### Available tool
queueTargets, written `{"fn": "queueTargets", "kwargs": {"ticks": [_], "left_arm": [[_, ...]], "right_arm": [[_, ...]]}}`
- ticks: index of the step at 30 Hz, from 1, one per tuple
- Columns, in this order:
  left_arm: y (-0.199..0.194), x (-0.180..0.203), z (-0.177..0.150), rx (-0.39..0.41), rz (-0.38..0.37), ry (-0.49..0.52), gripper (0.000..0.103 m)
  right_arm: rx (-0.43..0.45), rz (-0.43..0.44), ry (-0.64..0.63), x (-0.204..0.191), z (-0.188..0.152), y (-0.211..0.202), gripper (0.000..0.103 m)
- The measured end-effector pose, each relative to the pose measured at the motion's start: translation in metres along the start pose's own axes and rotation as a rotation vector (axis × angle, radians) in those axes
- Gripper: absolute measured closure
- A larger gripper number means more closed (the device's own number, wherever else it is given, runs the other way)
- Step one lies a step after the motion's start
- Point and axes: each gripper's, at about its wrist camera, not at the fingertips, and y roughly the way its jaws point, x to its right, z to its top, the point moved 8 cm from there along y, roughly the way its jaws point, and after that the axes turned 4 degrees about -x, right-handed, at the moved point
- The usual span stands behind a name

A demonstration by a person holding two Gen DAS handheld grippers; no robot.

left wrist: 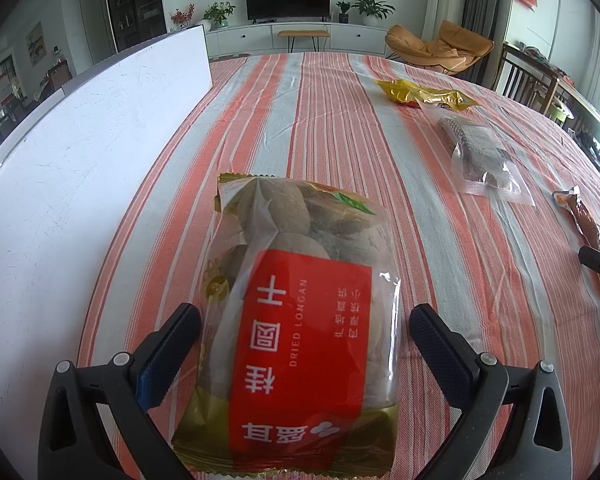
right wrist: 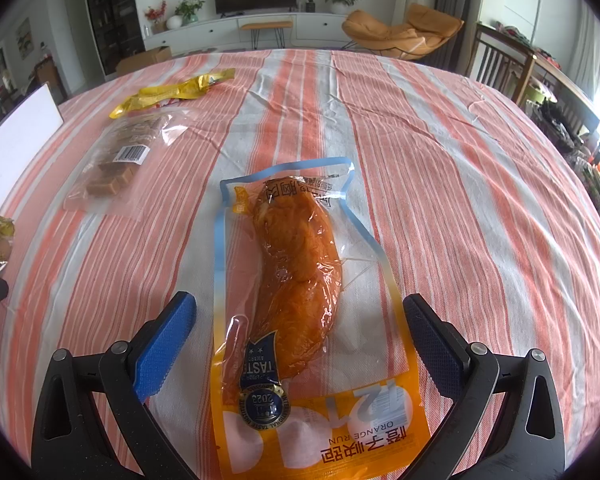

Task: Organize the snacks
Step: 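Hold the longan bag in the left gripper and sausage bag in the right, then carry both bags over the cardboard box and open both grippers to drop them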

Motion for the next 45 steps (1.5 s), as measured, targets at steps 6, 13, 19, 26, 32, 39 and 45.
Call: {"fn": "queueTargets", "kwargs": {"ticks": [6, 13, 19, 26, 32, 39, 45], "left_arm": [[0.0, 0.0, 0.0, 0.0, 0.0, 0.0, 0.0], [0.0, 0.0, 0.0, 0.0, 0.0, 0.0, 0.0], [0.0, 0.002, 0.0, -0.054, -0.025, -0.002, 0.007], [-0.024, -0.004, -0.006, -0.029, -0.128, -0.05, 0.041], [-0.077, -0.009, -0.009, 0.007, -0.28, -0.106, 0.041], [-0.136, -0.059, 0.01, 0.092, -0.34, -0.218, 0.041], [-0.171, -0.11, 0.001, 0.153, -0.284, -0.272, 0.041]], "right_arm": [[0.0, 0.0, 0.0, 0.0, 0.0, 0.0, 0.0], [0.0, 0.0, 0.0, 0.0, 0.0, 0.0, 0.0], [-0.001, 0.0, 0.0, 0.0, 0.0, 0.0, 0.0], [-0.052, 0.062, 0.029, 0.004, 0.005, -0.007, 0.036], [-0.1, 0.407, 0.339, 0.015, -0.004, -0.027, 0.042], [-0.097, 0.764, 0.458, -0.044, 0.017, -0.068, 0.095], [-0.194, 0.565, 0.269, -0.102, 0.031, -0.058, 0.06]]}}
